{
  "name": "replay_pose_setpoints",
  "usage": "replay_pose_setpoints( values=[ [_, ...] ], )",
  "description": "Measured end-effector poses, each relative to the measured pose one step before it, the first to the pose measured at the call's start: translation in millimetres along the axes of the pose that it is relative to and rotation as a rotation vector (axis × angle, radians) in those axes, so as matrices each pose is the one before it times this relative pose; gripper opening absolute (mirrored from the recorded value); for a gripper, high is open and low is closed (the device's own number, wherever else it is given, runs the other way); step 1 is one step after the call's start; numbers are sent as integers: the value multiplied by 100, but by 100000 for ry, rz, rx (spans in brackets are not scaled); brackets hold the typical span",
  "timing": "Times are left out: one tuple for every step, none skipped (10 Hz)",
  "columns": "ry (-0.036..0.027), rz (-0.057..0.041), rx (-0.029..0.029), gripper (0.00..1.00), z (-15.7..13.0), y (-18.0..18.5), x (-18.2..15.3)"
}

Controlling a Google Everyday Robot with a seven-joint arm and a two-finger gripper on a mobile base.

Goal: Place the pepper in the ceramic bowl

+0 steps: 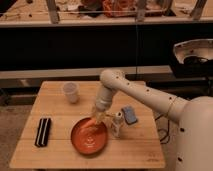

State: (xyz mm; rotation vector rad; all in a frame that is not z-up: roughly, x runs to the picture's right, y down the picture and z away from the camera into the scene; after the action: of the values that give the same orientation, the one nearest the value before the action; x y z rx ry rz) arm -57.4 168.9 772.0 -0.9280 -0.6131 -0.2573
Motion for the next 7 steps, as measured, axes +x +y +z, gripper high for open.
replay_pose_setpoints(
  values=[
    [-73, 488, -17, 1, 63, -22, -127],
    [-16, 540, 6, 1, 94, 66, -139],
    [-38, 223, 149, 1, 94, 64, -160],
    [75, 199, -16, 1, 57, 54, -31],
    [-112, 308, 301, 1, -13, 17, -73],
    [-70, 149, 10, 2, -4, -13, -3],
    [-20, 234, 15, 8, -4, -41, -52]
  ],
)
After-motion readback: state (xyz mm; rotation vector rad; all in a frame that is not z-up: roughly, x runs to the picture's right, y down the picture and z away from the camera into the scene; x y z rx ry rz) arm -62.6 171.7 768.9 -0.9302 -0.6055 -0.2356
